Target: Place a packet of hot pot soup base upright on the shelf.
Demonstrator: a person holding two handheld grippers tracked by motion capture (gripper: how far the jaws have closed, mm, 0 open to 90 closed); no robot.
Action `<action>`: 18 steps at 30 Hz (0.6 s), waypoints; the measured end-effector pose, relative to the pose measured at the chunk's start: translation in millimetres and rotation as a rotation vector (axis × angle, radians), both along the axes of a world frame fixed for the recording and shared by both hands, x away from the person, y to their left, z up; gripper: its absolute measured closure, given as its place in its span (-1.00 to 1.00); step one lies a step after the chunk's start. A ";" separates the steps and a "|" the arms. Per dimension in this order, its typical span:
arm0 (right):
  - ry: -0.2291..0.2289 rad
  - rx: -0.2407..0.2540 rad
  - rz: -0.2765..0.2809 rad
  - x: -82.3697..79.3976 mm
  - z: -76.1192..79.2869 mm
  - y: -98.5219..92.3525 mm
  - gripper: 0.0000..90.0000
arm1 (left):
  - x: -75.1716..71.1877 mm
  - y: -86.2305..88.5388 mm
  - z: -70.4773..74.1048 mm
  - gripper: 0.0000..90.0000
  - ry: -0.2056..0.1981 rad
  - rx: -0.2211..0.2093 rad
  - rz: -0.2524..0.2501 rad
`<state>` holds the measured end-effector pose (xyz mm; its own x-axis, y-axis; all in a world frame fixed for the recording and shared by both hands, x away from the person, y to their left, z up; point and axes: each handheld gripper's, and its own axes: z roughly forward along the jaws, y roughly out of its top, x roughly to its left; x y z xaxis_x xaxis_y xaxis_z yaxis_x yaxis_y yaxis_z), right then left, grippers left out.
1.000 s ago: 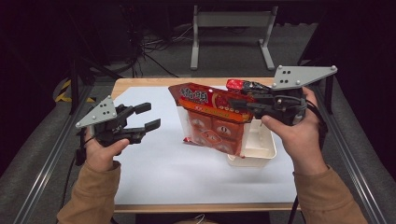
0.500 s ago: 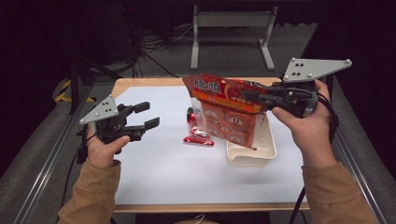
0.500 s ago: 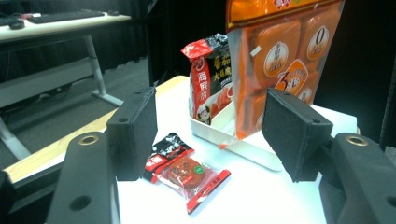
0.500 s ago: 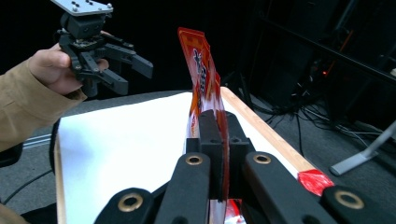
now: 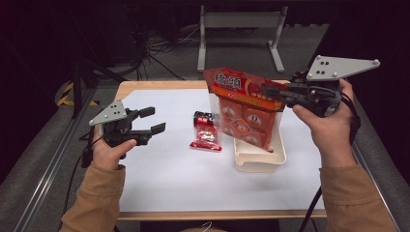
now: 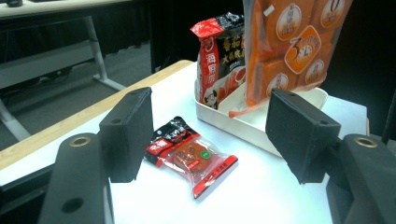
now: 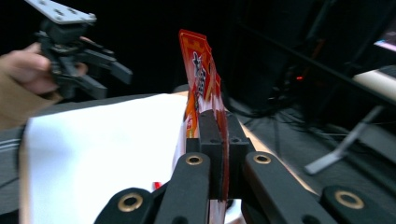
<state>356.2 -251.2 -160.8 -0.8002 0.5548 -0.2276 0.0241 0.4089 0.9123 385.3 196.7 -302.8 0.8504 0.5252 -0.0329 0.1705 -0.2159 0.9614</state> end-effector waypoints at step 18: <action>-0.014 0.028 -0.065 14.7 -13.9 -20.5 1.00 | 6.2 -2.4 -7.4 -0.27 0.030 0.023 -0.005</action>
